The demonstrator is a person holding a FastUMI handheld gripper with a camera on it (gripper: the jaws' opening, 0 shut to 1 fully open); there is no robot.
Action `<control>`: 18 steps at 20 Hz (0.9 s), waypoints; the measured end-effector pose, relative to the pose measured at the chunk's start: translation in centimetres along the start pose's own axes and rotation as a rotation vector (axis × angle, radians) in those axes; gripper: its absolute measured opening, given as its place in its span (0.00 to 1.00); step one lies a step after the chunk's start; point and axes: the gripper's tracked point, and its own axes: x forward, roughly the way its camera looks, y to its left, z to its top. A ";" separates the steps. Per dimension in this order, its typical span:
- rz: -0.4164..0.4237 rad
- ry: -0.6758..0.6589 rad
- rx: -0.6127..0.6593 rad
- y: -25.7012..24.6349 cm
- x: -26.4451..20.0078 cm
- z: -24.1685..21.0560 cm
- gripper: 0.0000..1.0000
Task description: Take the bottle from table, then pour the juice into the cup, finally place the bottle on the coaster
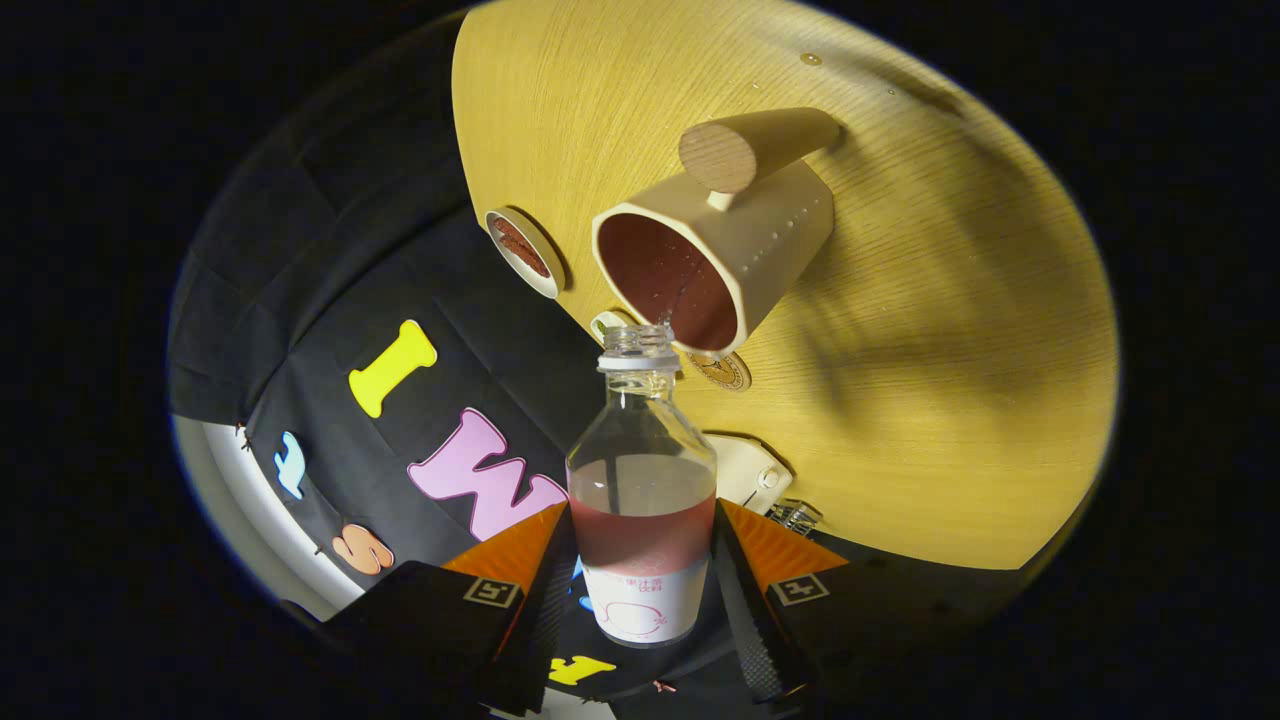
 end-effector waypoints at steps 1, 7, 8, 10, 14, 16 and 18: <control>-0.003 0.002 0.010 0.1 0.0 -0.1 0.75; -0.022 0.011 0.036 0.2 -0.4 -0.2 0.76; -0.026 0.014 0.040 0.2 -0.5 -0.2 0.75; -0.035 0.019 0.048 0.3 -0.7 -0.2 0.75; -0.045 0.021 0.063 0.4 -0.9 -0.1 0.76; -0.050 0.024 0.066 0.4 -1.0 -0.2 0.76; -0.058 0.040 0.063 0.3 -1.2 -0.4 0.76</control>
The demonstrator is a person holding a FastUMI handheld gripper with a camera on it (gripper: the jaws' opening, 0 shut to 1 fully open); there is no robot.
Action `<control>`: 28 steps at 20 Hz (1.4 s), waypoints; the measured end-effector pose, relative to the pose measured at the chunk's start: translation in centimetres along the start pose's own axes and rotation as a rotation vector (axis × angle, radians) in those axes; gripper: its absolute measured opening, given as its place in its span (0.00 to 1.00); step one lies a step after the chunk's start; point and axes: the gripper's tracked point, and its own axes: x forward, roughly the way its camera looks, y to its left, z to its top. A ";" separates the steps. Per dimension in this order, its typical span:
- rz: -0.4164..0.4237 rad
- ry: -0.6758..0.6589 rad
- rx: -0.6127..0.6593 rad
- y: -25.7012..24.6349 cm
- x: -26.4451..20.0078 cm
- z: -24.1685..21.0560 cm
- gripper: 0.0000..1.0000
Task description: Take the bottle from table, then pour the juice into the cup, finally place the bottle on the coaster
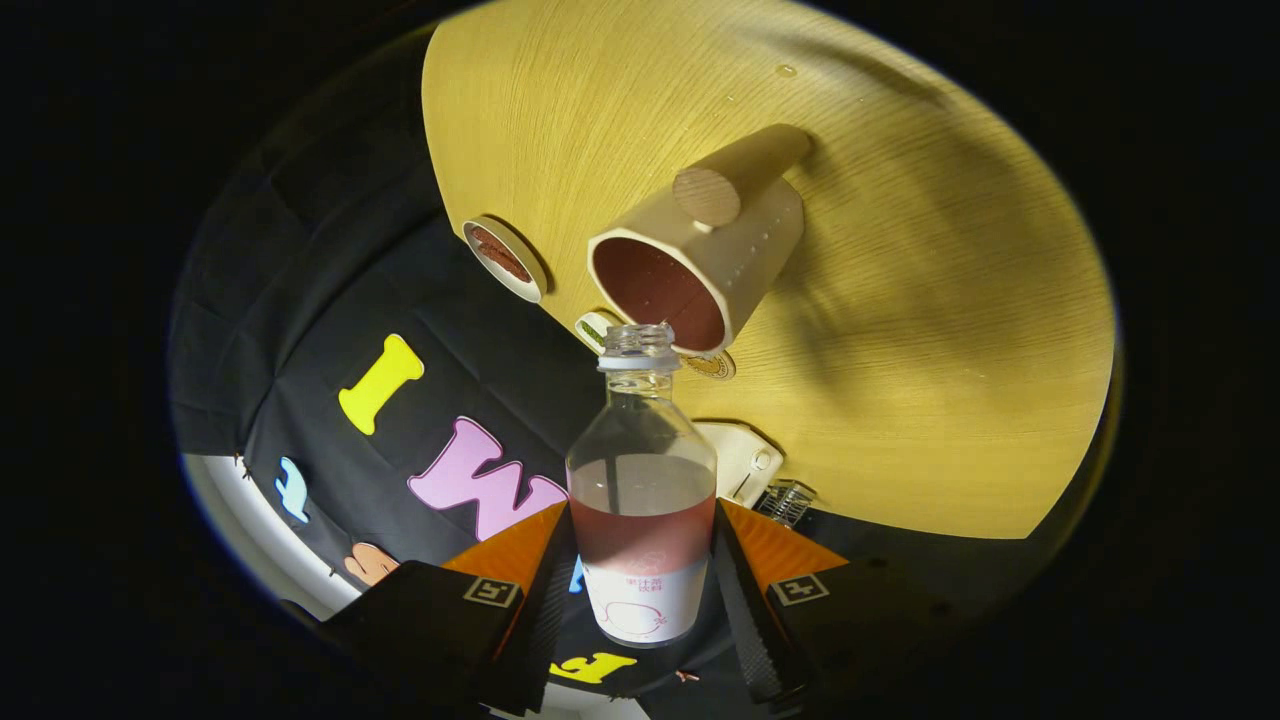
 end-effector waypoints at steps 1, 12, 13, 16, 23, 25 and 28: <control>-0.006 0.006 -0.003 -0.1 -0.1 -0.1 0.75; -0.012 -0.003 -0.093 -1.4 0.2 -0.2 0.76; -0.006 -0.007 -0.110 -1.5 0.3 -0.2 0.76; 0.014 -0.026 -0.195 -2.2 0.7 0.0 0.75; 0.009 -0.089 -0.632 -4.0 0.2 0.2 0.76; 0.007 -0.115 -0.762 -4.6 0.3 0.3 0.75; -0.022 -0.197 -1.005 -5.3 -0.4 1.2 0.75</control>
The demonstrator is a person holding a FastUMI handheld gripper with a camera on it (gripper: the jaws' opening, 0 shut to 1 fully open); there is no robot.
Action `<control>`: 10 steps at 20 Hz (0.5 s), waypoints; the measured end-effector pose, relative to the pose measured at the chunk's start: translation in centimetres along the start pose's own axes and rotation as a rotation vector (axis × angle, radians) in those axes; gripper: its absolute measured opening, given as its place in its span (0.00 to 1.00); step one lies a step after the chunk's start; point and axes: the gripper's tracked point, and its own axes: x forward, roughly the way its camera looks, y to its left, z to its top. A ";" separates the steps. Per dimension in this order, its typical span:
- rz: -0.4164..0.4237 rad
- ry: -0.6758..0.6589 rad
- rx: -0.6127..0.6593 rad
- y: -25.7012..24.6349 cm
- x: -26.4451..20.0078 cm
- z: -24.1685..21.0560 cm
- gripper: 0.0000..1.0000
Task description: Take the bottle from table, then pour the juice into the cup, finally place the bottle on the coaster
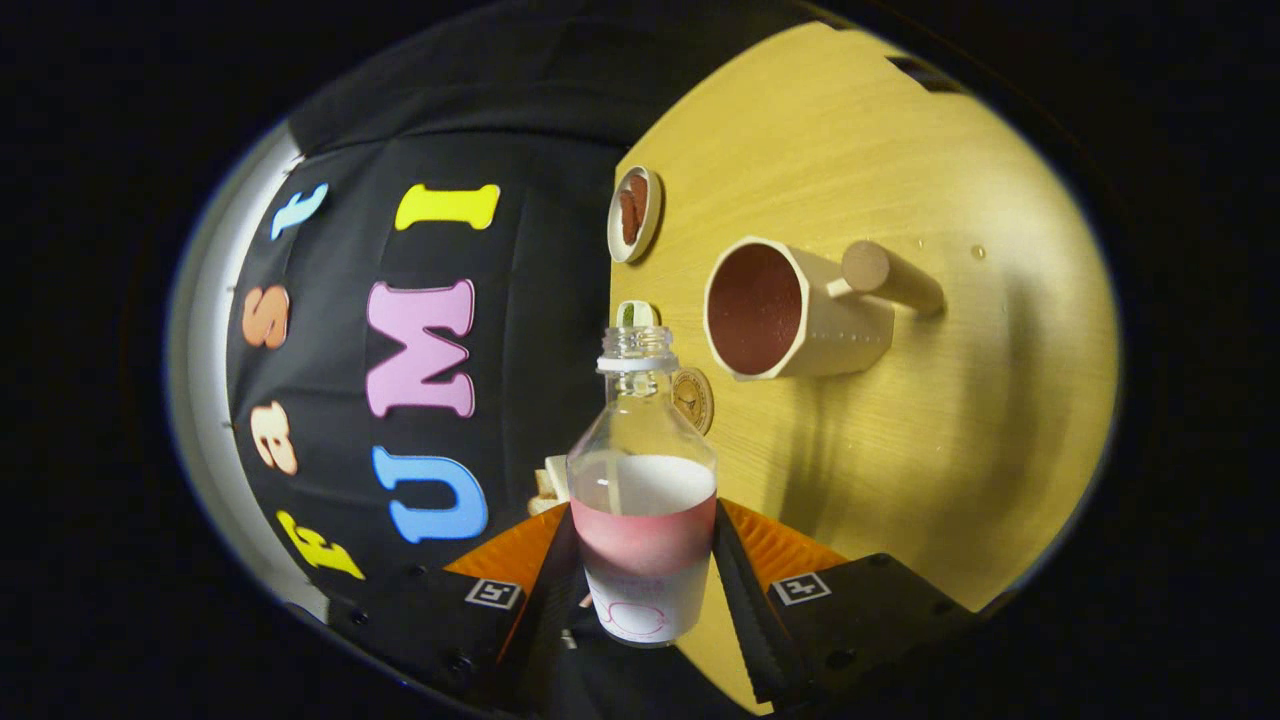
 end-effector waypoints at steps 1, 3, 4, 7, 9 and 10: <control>-0.010 -0.035 -0.070 -0.1 -0.2 0.6 0.75; -0.049 -0.119 -0.185 -0.6 -0.3 1.9 0.76; -0.067 -0.165 -0.239 -0.8 -0.5 2.7 0.75; -0.113 -0.274 -0.402 0.1 -1.4 3.9 0.75; -0.131 -0.334 -0.528 1.0 -1.9 4.3 0.76; -0.135 -0.361 -0.593 1.7 -2.0 4.5 0.75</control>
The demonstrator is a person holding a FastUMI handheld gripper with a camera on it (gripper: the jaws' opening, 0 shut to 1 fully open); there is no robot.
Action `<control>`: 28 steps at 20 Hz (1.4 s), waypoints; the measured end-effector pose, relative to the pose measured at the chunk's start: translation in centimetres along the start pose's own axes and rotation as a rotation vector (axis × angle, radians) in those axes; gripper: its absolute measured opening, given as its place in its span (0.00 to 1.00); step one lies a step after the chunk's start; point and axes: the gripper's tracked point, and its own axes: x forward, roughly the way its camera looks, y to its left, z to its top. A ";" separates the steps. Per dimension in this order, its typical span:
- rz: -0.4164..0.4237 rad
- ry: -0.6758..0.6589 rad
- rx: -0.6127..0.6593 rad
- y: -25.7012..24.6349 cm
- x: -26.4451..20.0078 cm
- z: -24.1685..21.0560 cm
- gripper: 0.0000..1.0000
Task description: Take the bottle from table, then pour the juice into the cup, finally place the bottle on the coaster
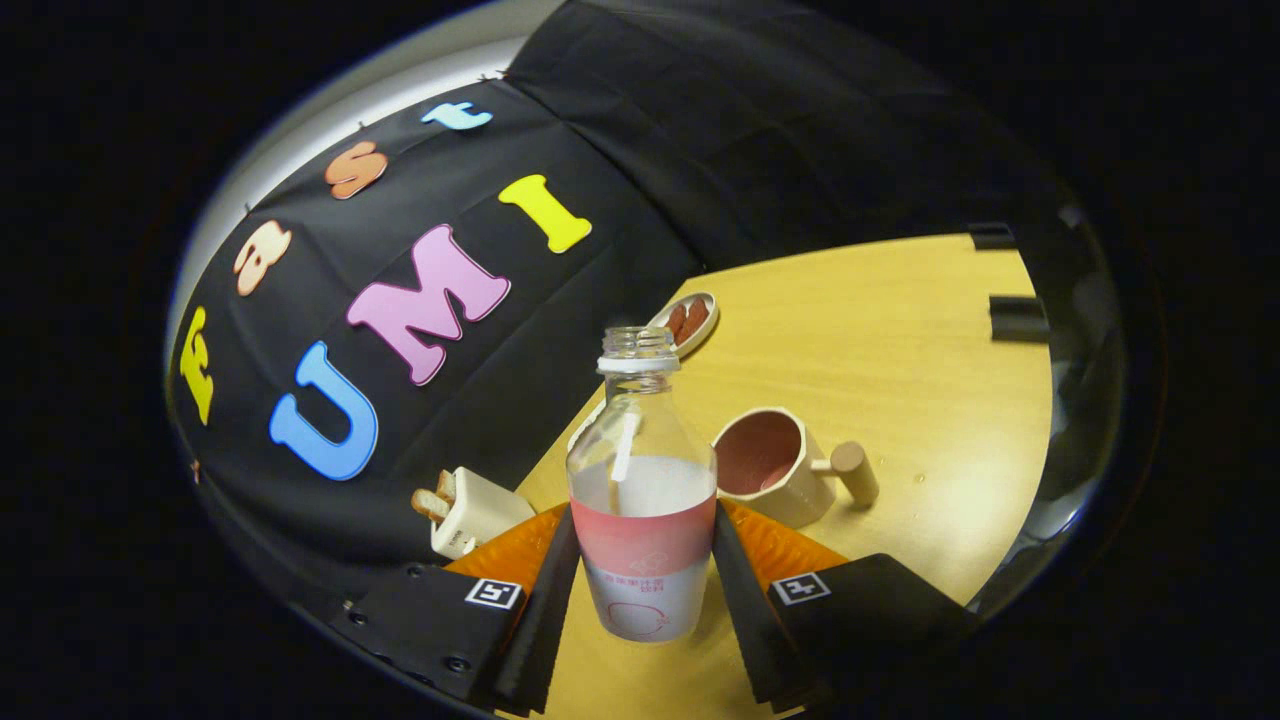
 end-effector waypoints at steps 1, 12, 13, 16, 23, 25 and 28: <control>0.005 -0.032 -0.054 0.7 -0.1 0.8 0.75; 0.177 -0.384 -0.448 12.1 0.0 9.0 0.75; 0.196 -0.418 -0.475 13.3 0.2 9.5 0.75; 0.222 -0.481 -0.521 15.6 1.7 10.3 0.75; 0.226 -0.471 -0.551 17.1 8.3 7.4 0.75; 0.208 -0.449 -0.563 16.4 10.6 5.6 0.75; 0.170 -0.435 -0.588 15.0 13.4 3.3 0.75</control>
